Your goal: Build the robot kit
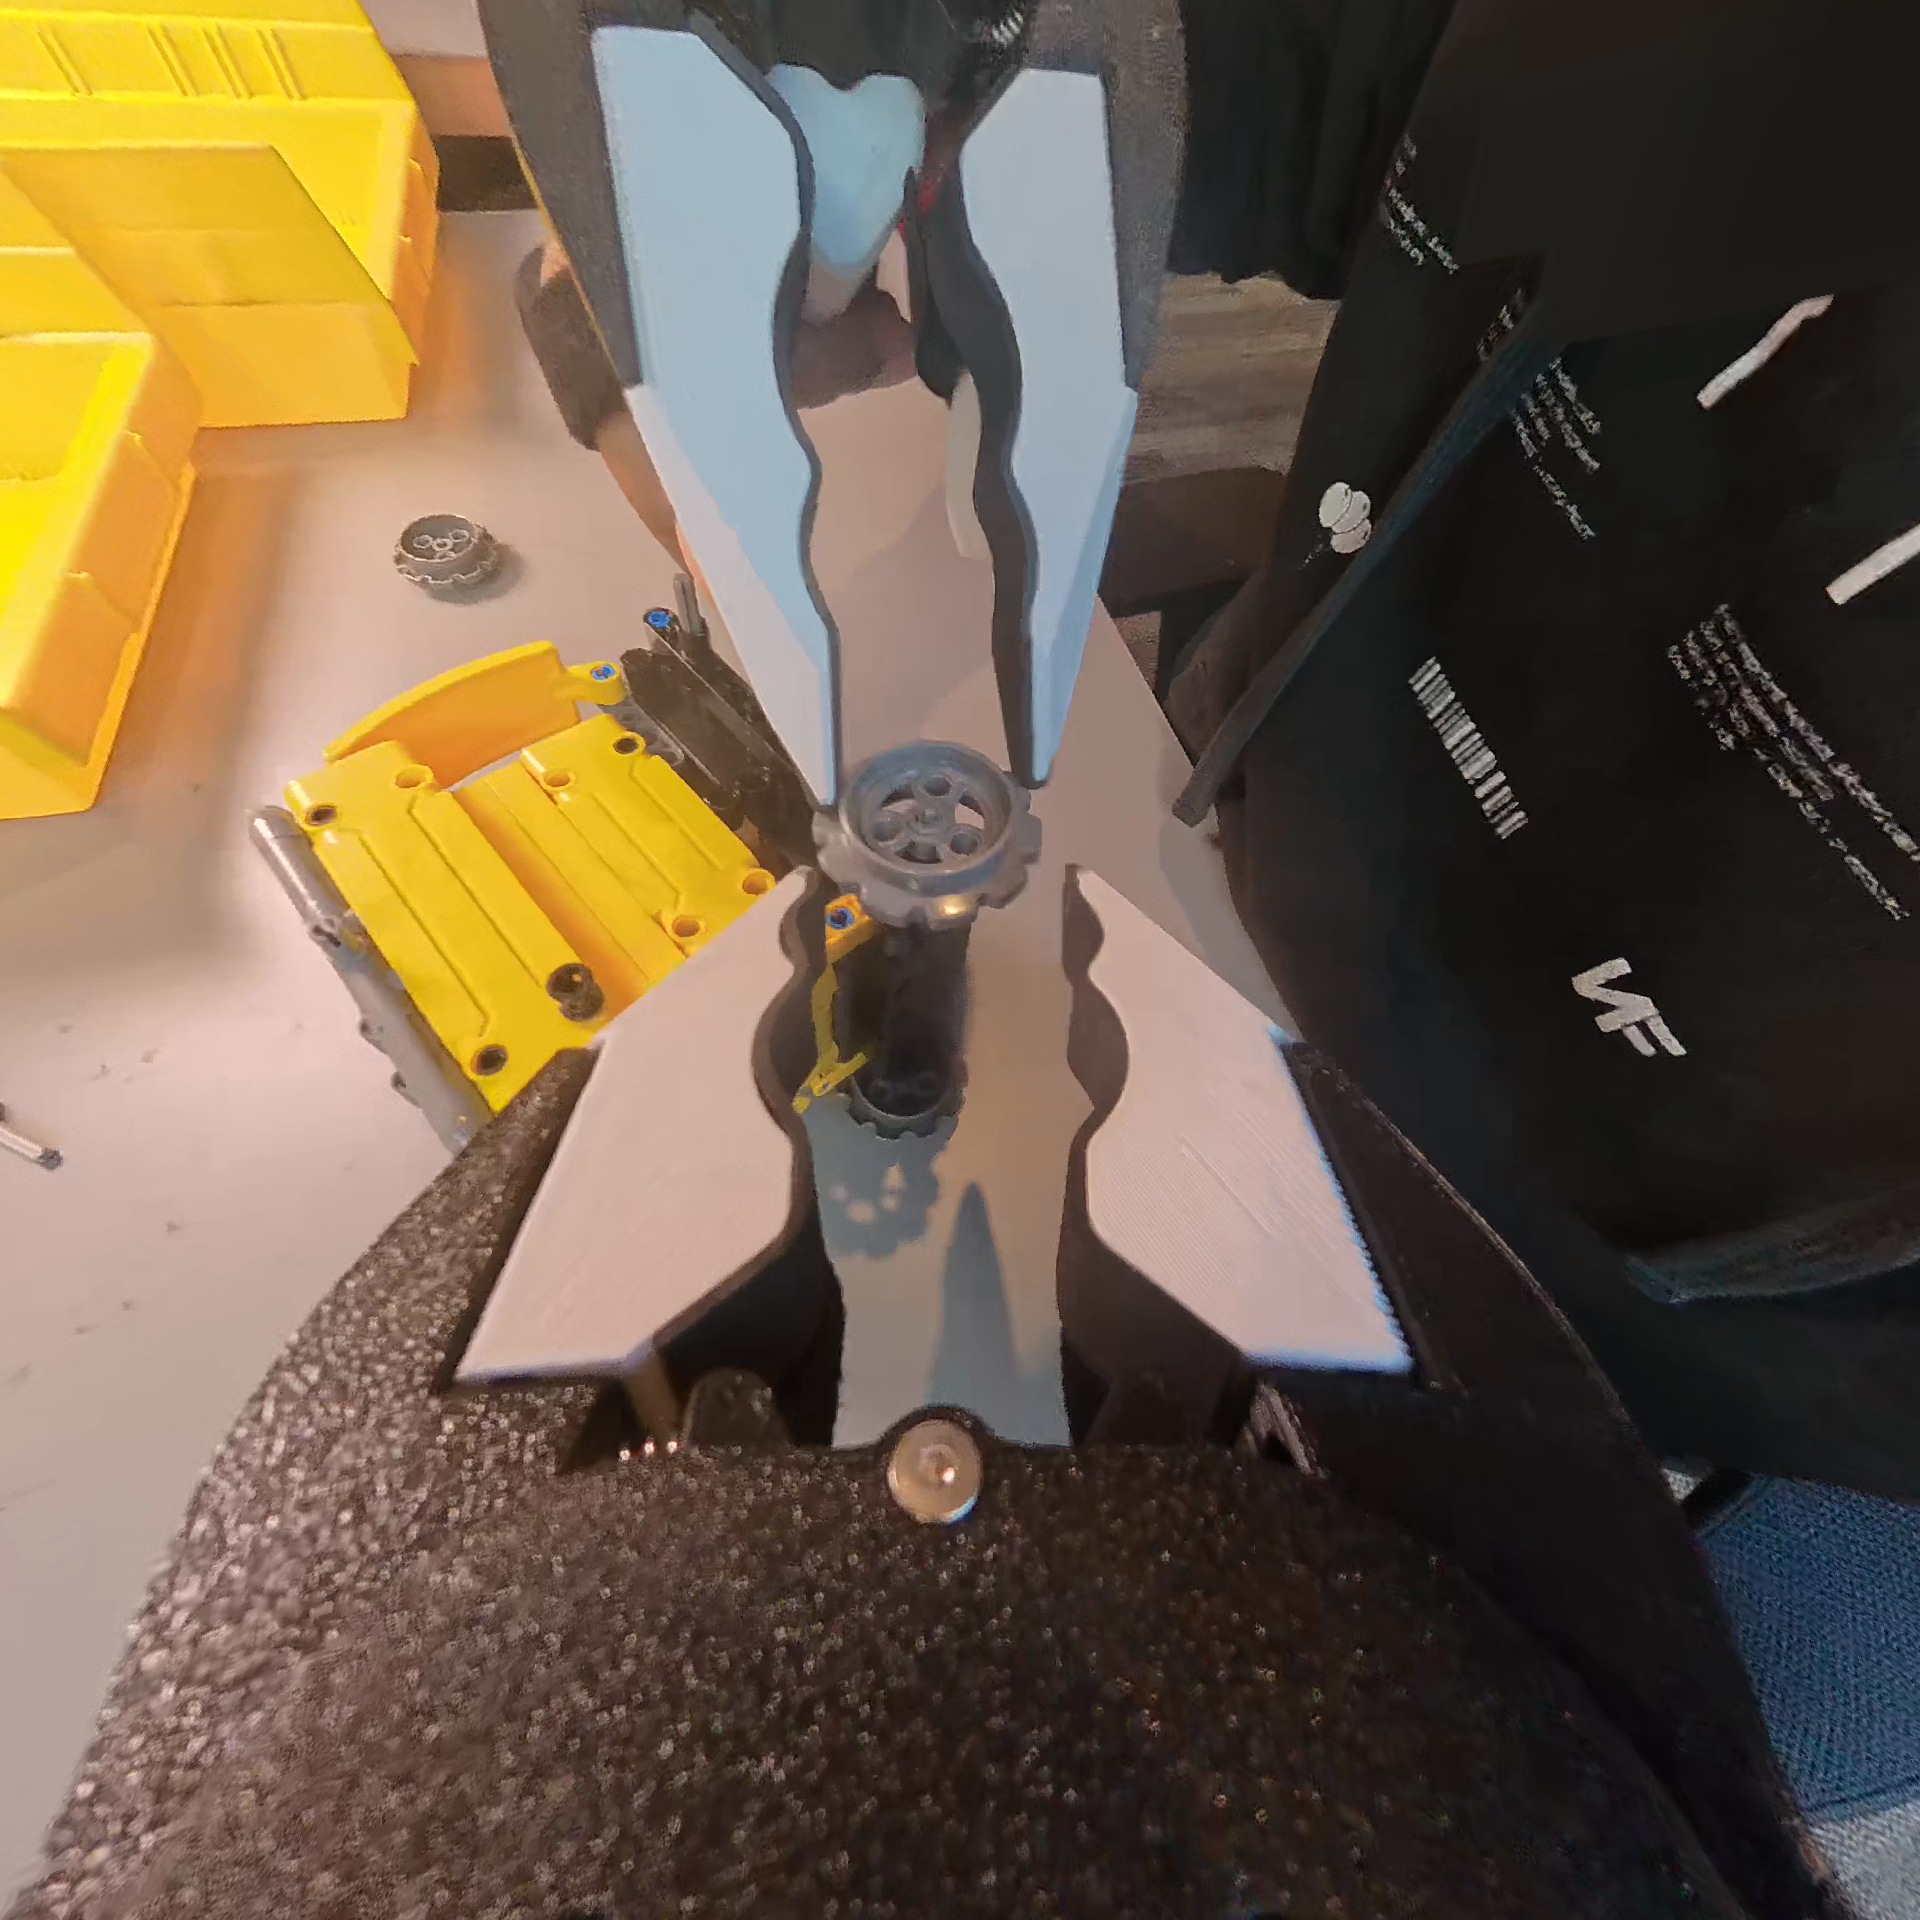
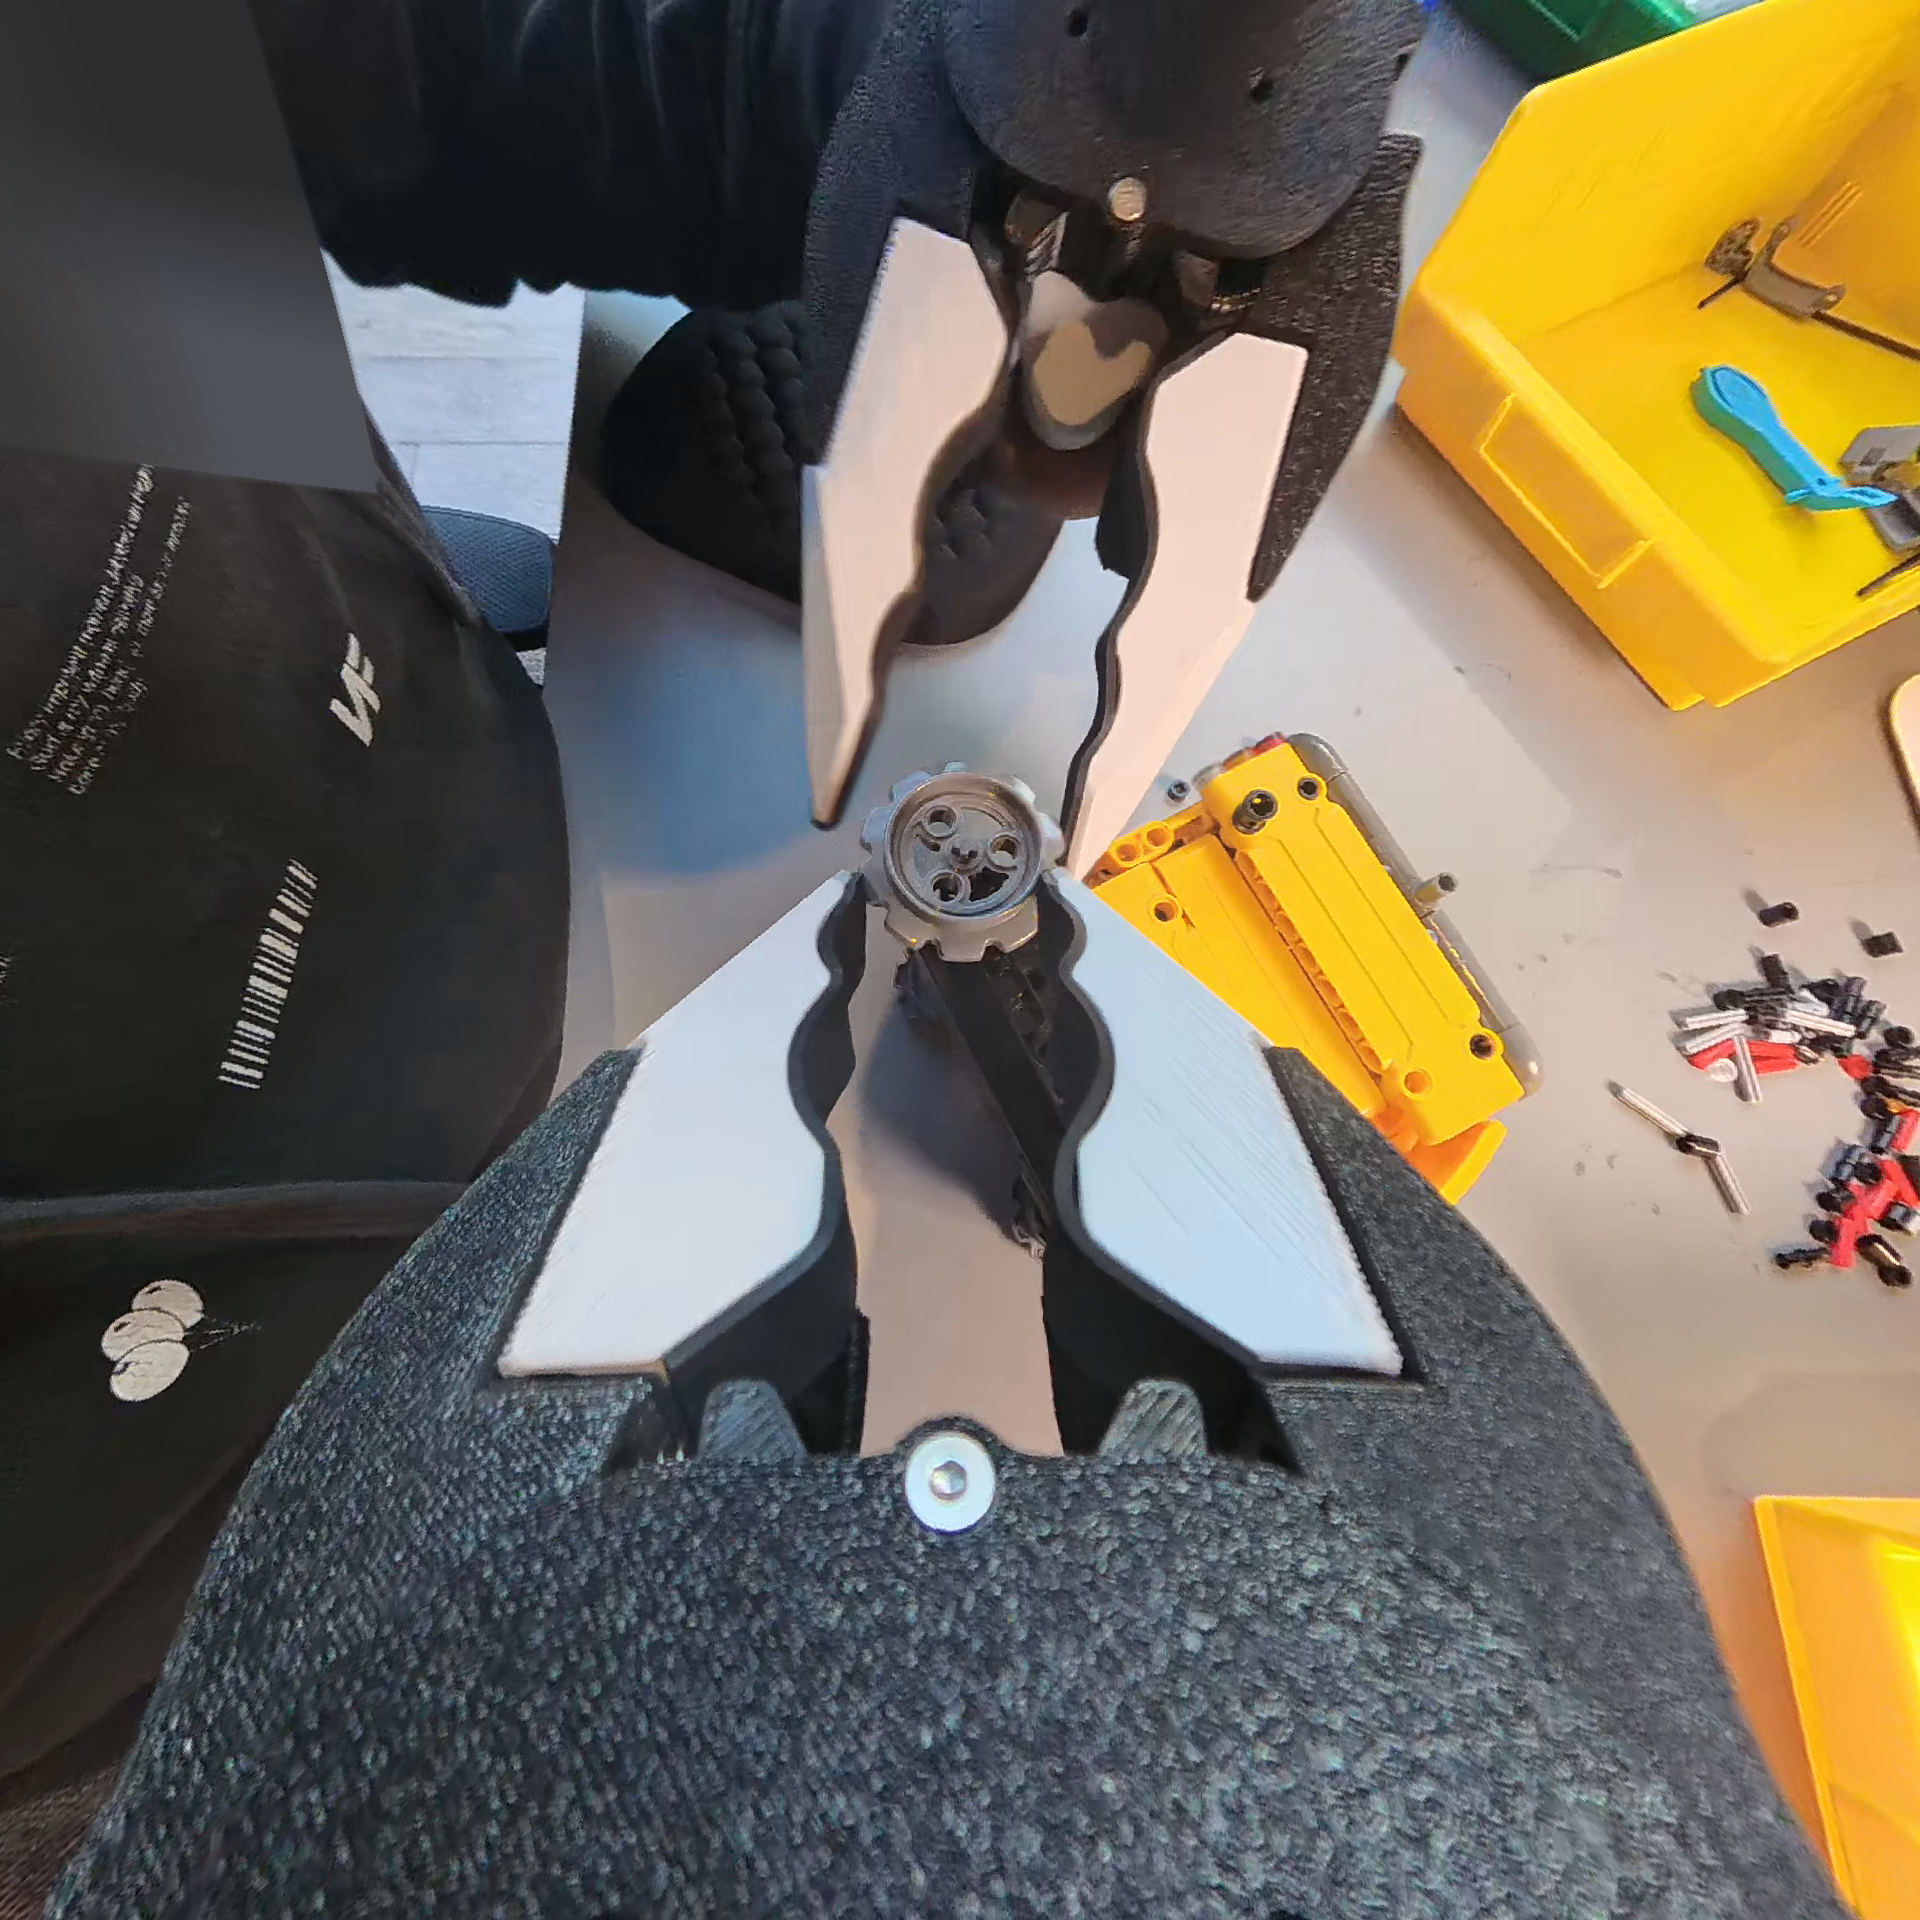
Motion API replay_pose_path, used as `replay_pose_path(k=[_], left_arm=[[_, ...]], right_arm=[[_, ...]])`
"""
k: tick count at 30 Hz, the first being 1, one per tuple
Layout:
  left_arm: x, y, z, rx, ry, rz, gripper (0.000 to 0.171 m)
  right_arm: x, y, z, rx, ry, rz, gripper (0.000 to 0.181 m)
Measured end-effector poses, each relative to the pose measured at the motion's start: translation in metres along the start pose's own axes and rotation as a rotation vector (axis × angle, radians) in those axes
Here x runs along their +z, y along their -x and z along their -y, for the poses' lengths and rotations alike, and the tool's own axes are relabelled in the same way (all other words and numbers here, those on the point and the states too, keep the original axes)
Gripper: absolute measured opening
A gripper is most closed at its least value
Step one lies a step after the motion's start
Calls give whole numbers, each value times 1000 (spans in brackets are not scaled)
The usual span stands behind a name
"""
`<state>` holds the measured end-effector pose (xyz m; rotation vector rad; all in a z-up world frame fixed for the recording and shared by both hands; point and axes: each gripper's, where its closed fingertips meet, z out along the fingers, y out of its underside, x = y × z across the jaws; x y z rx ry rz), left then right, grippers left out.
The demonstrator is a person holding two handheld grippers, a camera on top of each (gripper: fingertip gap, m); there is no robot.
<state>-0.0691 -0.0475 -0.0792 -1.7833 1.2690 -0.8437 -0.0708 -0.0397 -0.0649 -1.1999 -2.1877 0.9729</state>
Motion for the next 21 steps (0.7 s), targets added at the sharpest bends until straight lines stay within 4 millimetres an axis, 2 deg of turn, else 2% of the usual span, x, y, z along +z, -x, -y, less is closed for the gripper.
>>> replay_pose_path(k=[2,4,9,16,21], left_arm=[[-5,-4,-4,20,-5,22,51],[-16,-5,-2,36,-48,54,48],[-41,12,3,23,-185,172,44],[-34,27,-5,-5,-307,193,38],[-37,34,-9,-45,-373,219,36]], right_arm=[[-1,1,0,-7,1,-5,34],[-1,2,-1,-6,5,-6,35],[-2,2,-1,1,5,-17,35],[0,0,-1,8,18,-69,36],[2,-2,1,37,7,-101,34]])
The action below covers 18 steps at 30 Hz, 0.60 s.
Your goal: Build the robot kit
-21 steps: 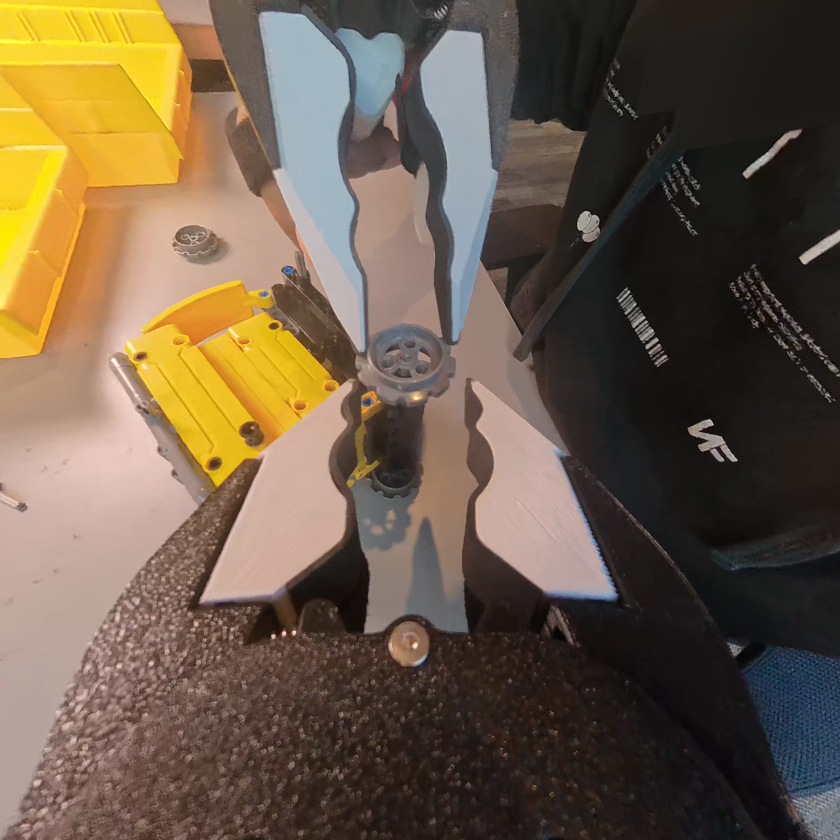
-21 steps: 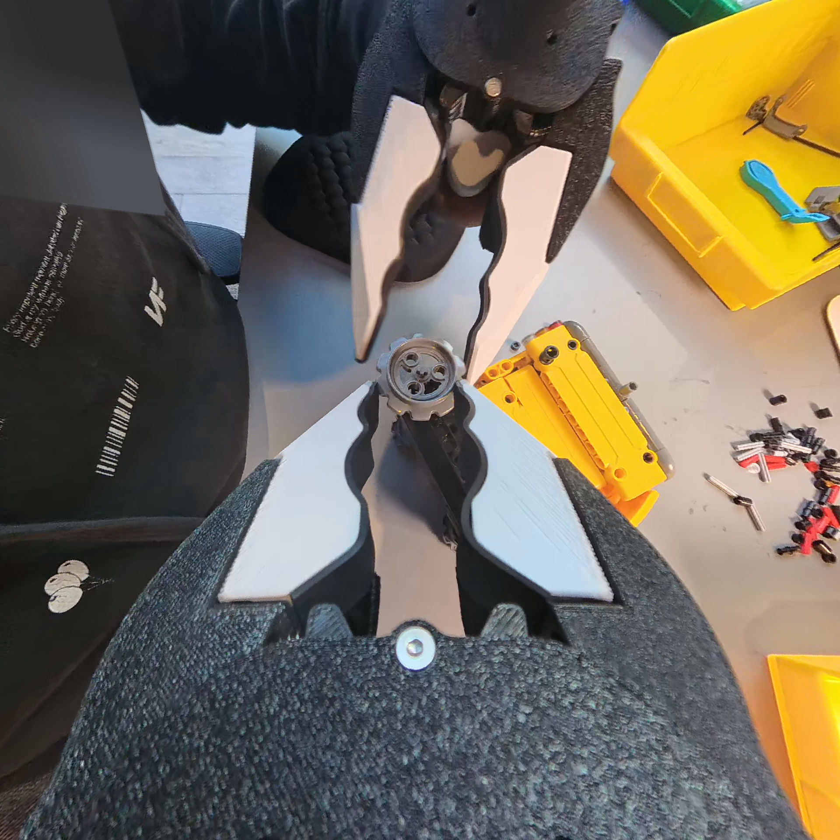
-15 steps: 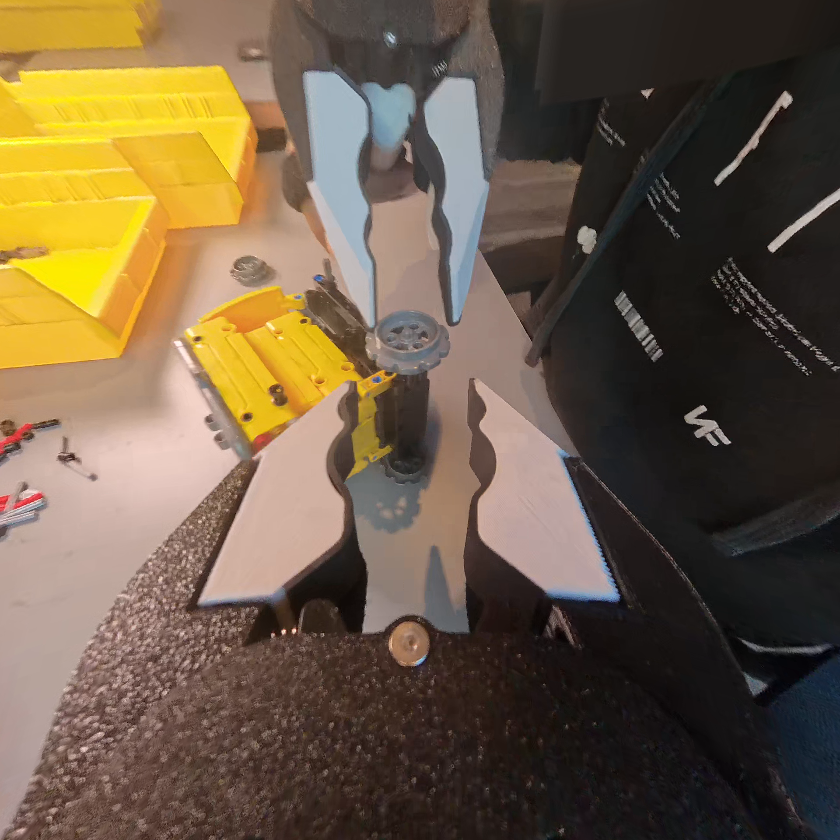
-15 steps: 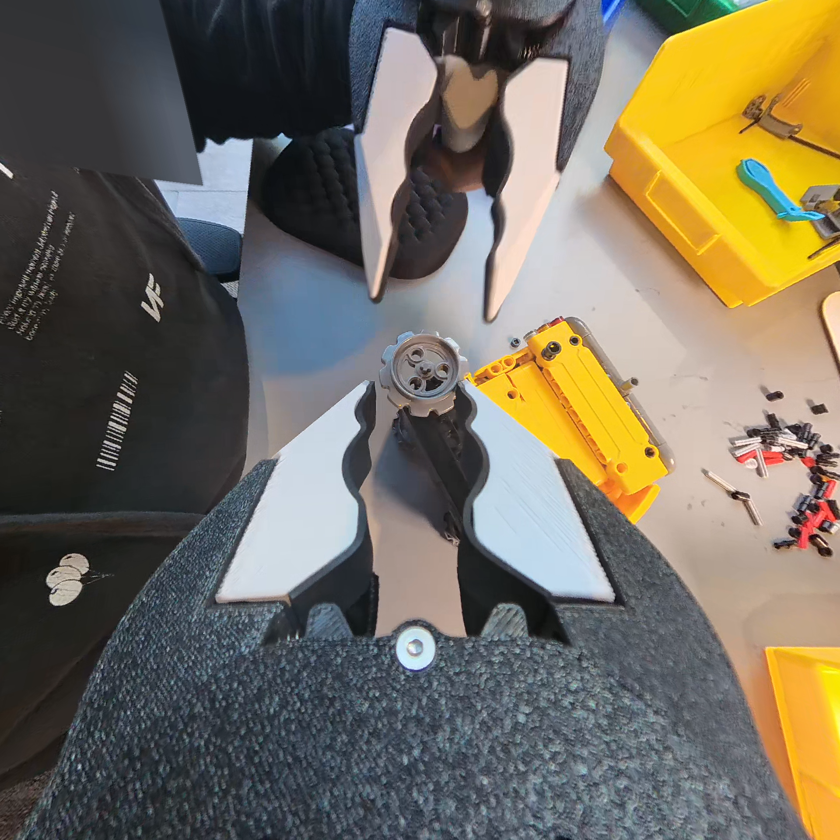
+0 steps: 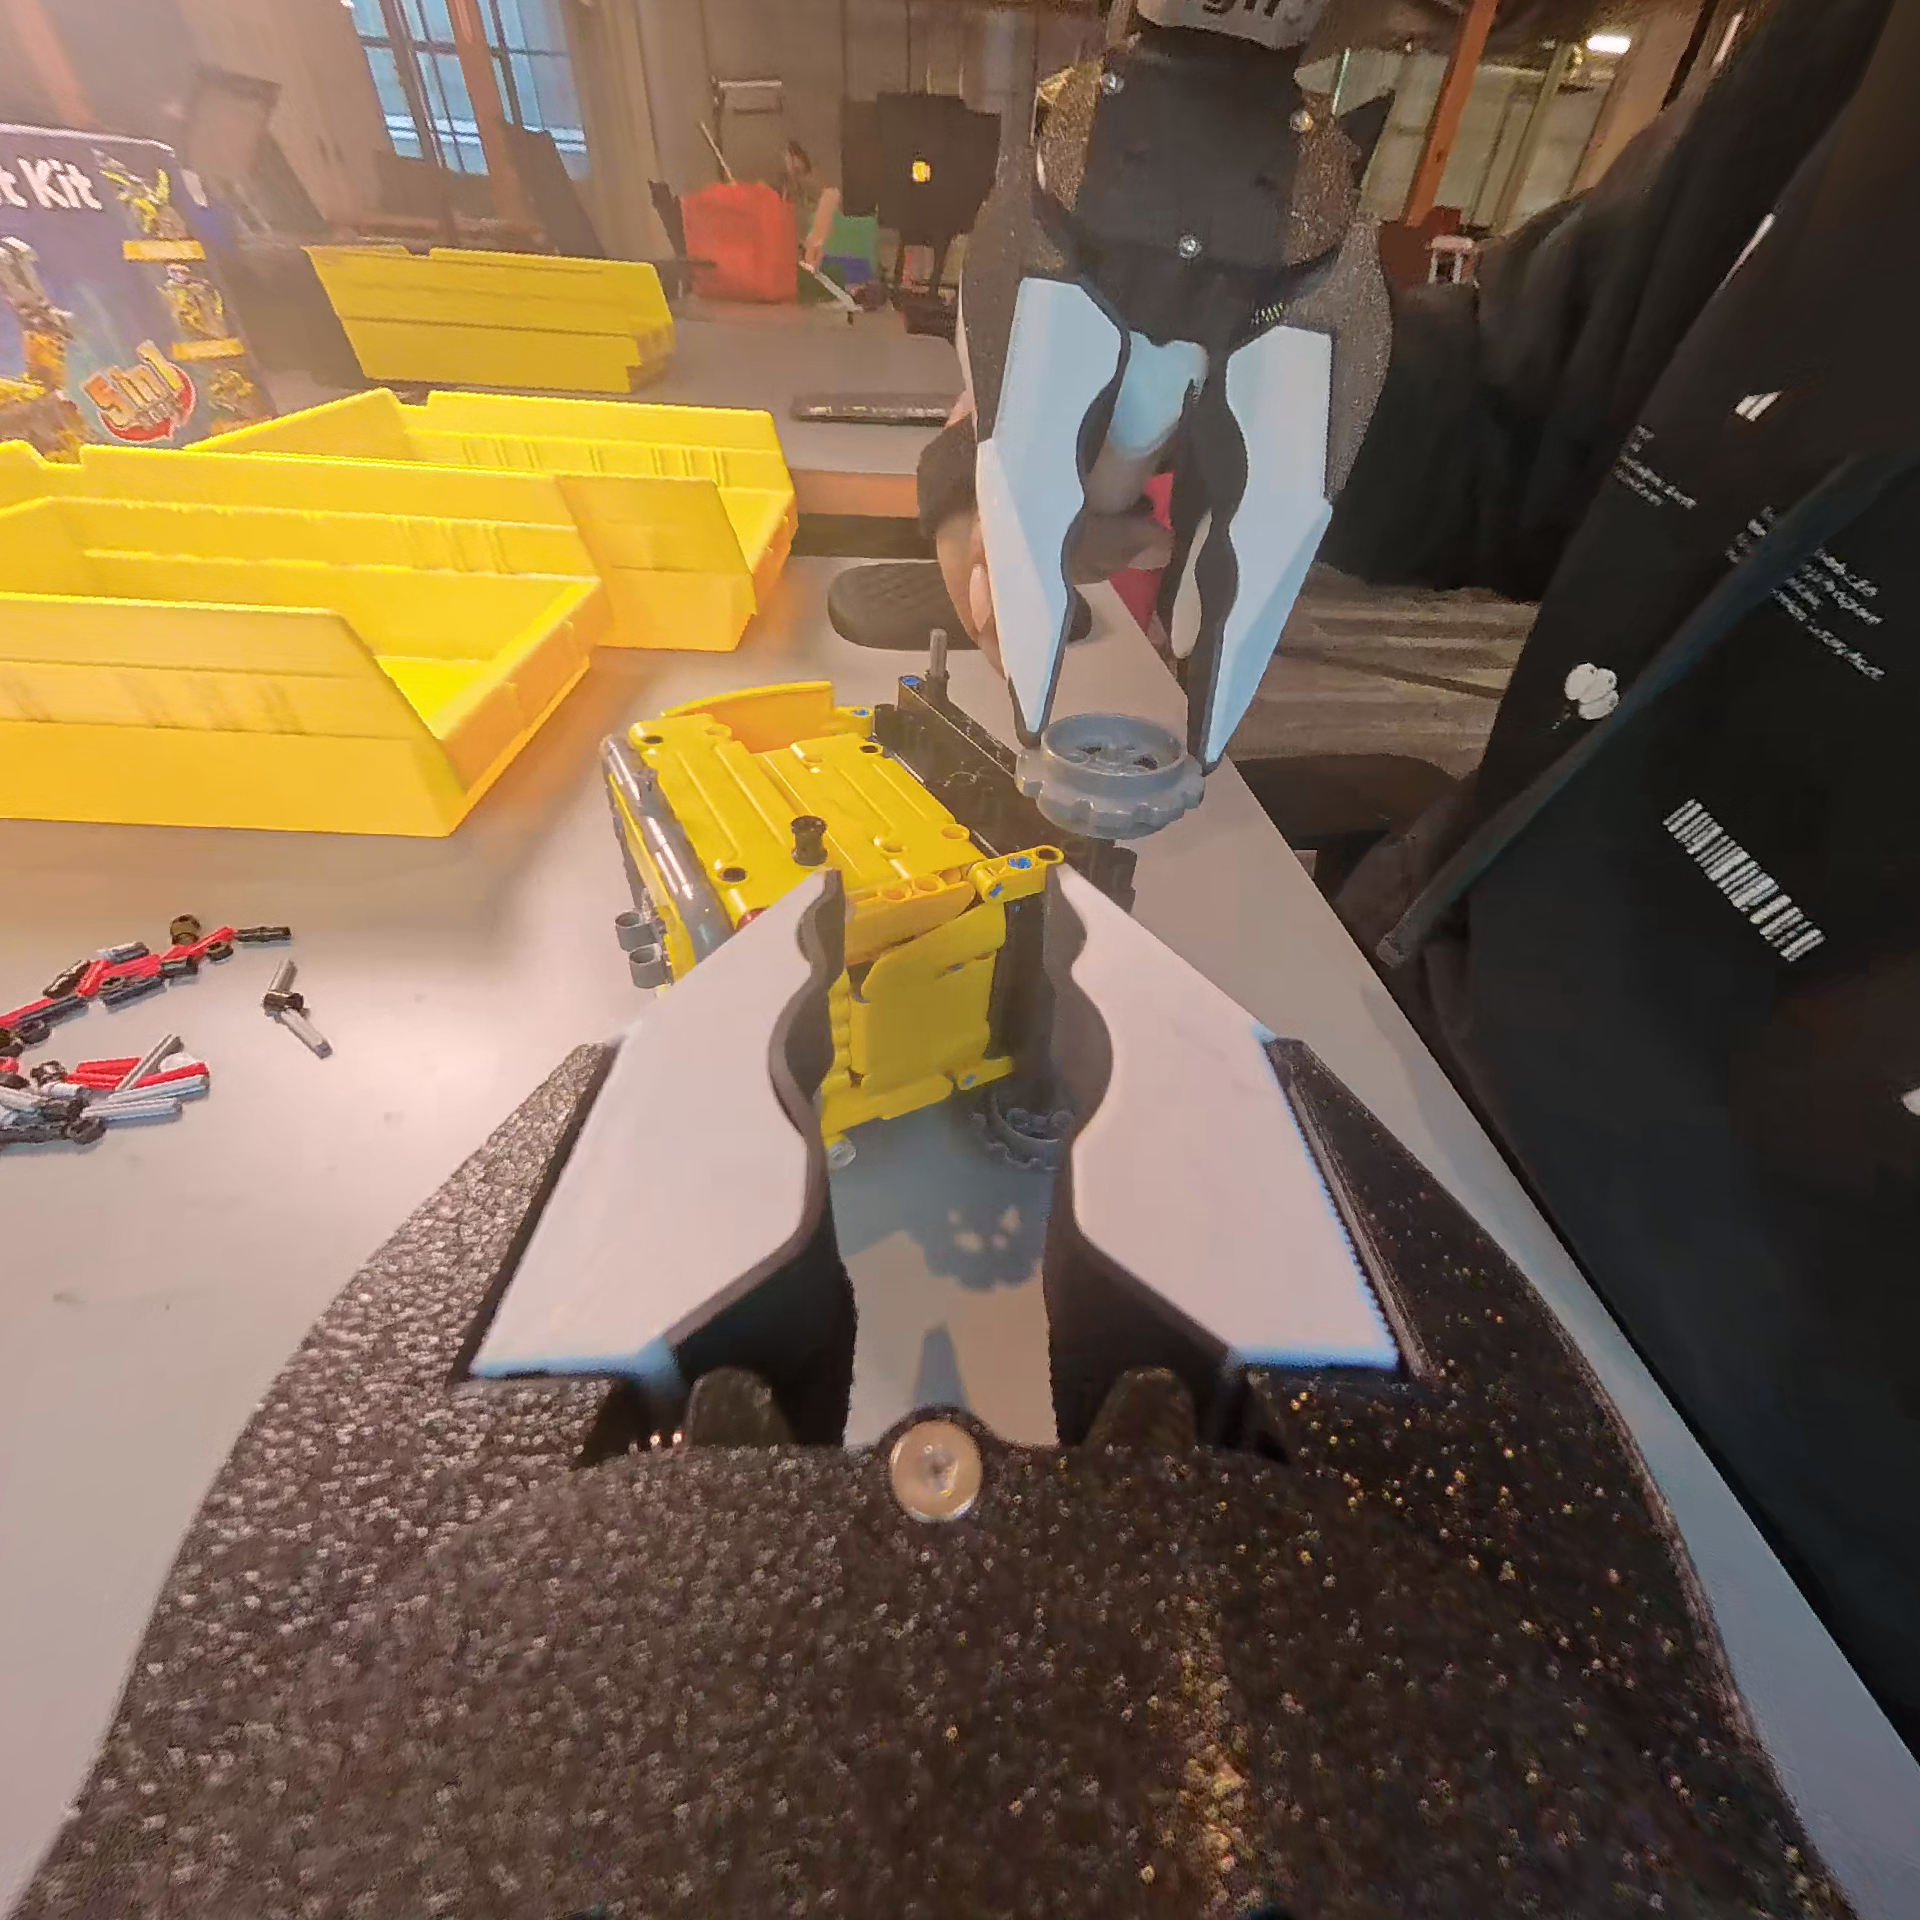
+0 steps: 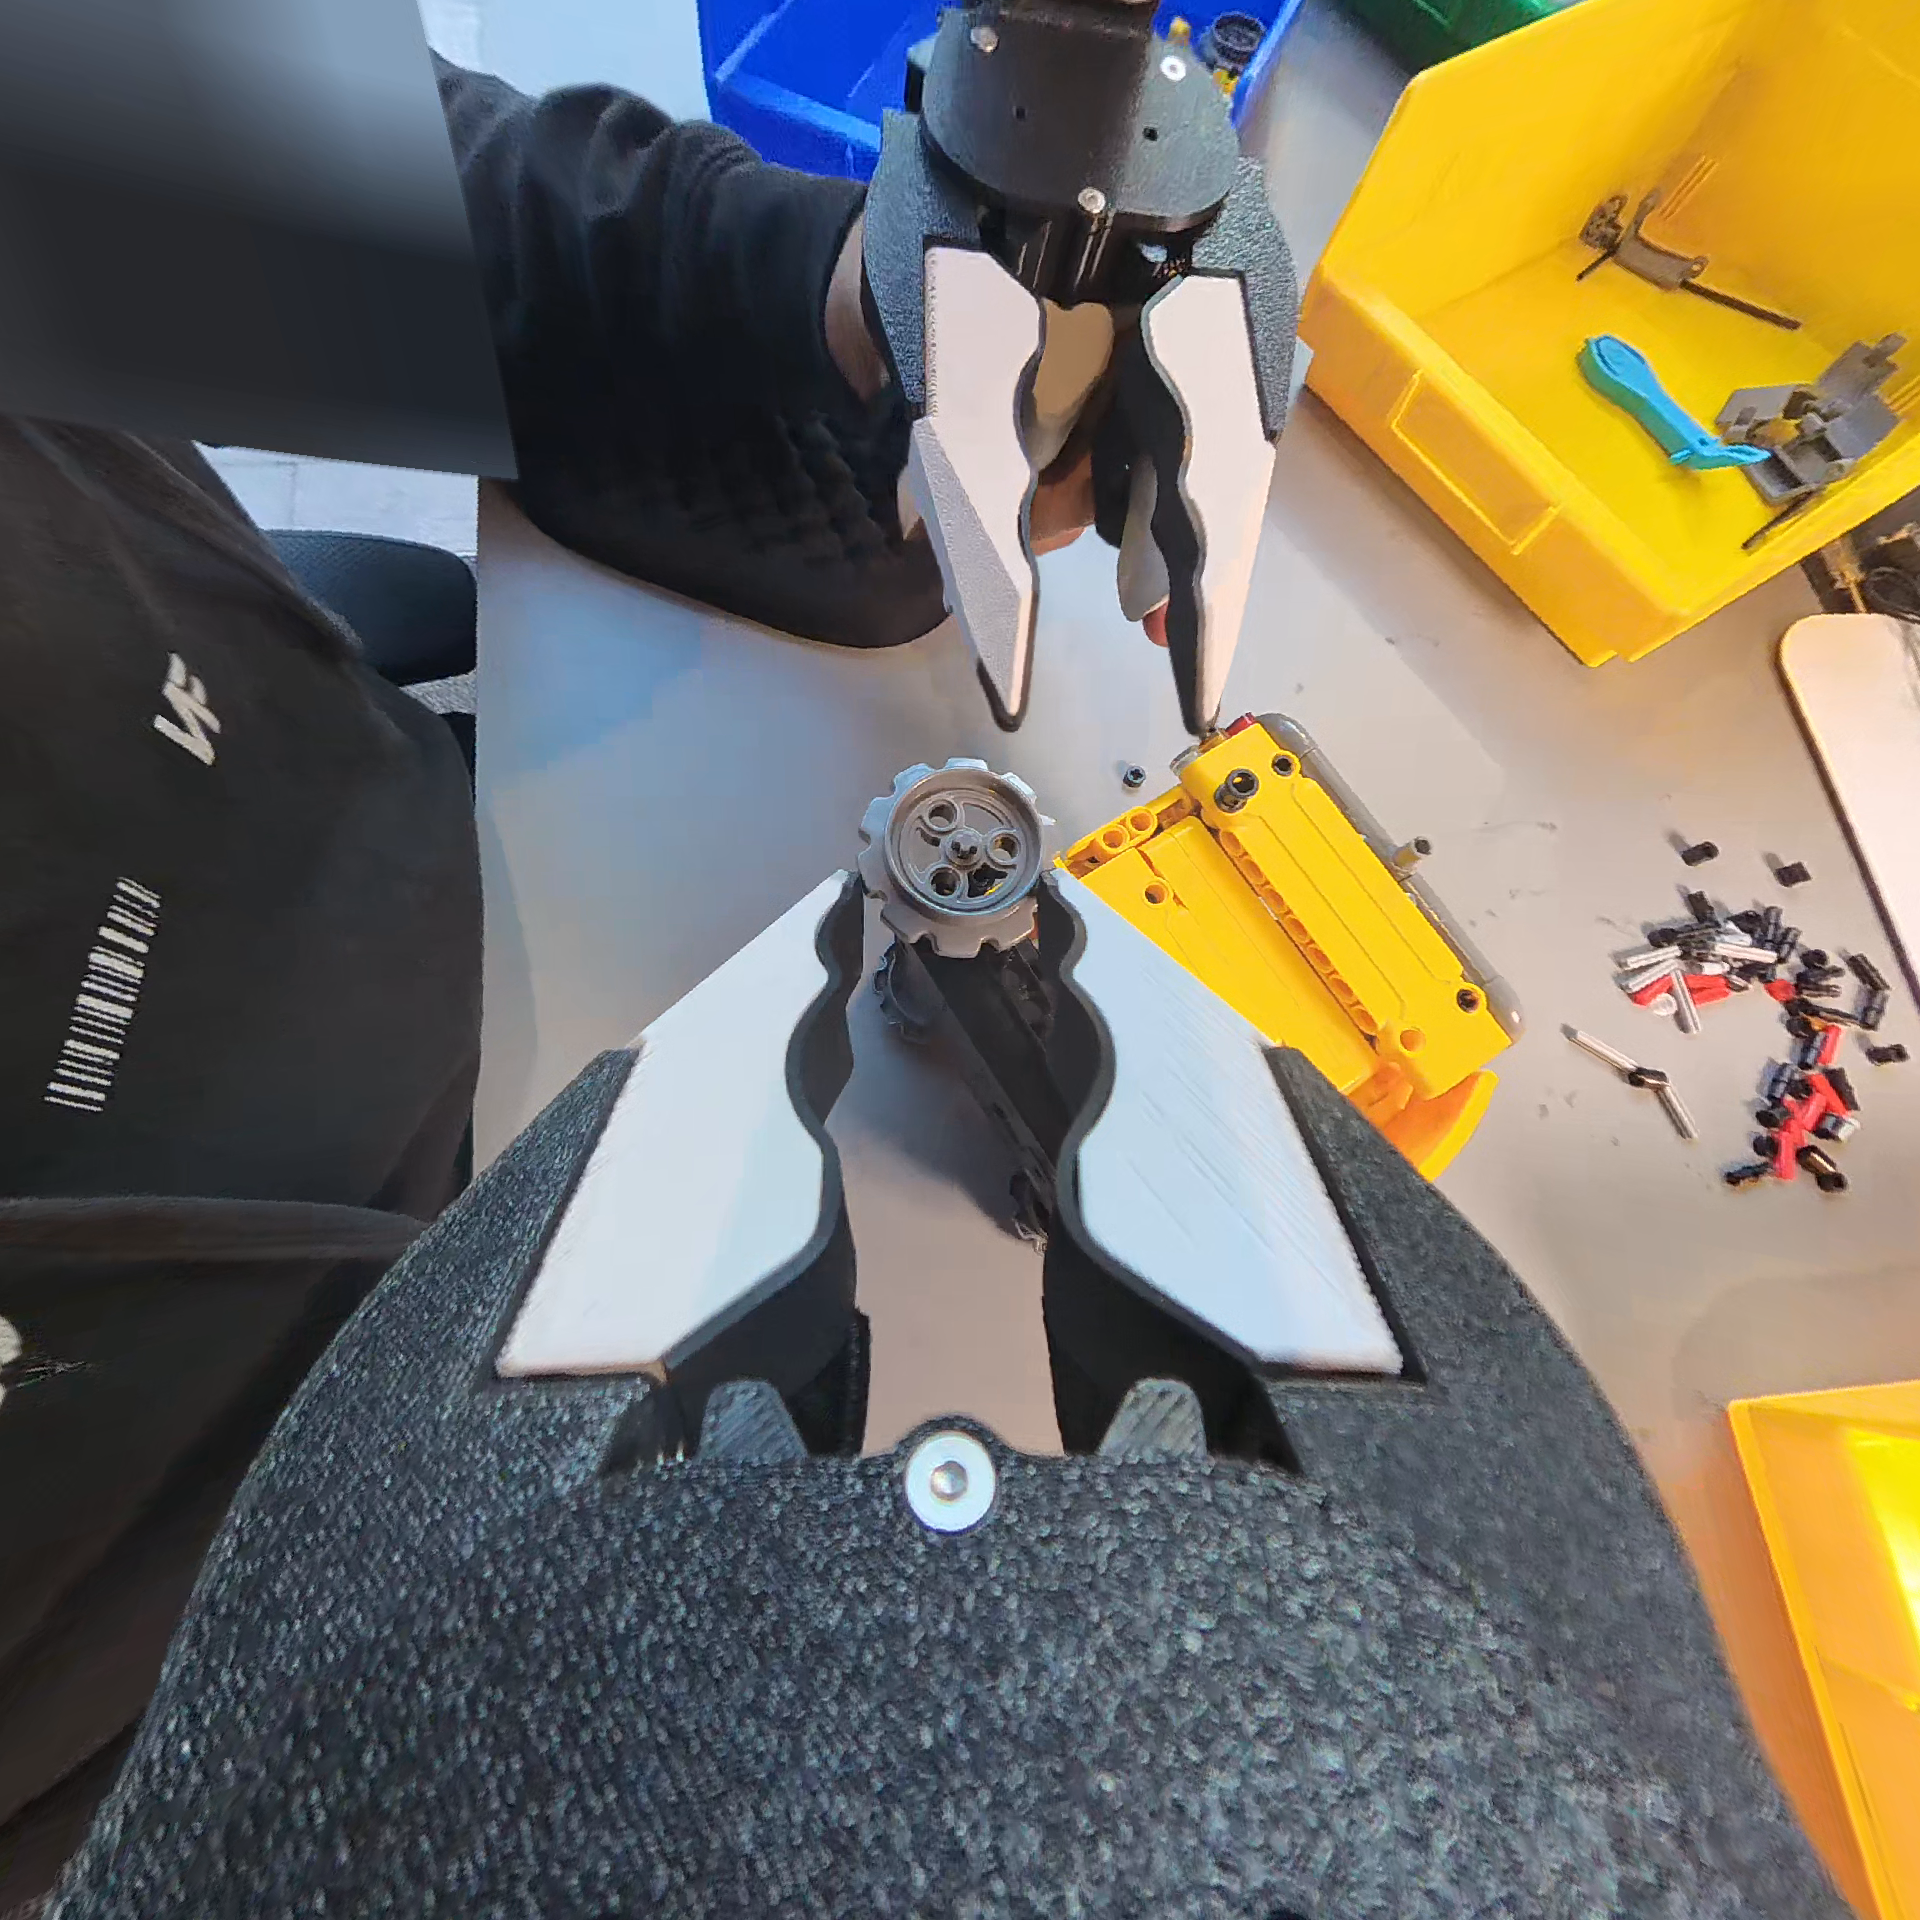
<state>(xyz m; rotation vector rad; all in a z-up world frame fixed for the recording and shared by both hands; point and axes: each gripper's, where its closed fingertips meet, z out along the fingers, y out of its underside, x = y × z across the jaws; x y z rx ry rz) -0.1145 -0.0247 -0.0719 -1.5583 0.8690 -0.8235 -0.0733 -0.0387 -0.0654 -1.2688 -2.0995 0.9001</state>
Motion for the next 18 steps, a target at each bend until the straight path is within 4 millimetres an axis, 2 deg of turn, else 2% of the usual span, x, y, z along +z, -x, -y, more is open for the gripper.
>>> replay_pose_path(k=[8,12,18], left_arm=[[3,-5,-3,-5,-11,0,35],[7,-20,9,1,-69,-59,39],[19,-30,19,18,-109,-80,46]], right_arm=[[3,-1,2,43,8,-17,33],[3,0,3,30,30,-32,35],[3,0,2,37,9,-44,36]])
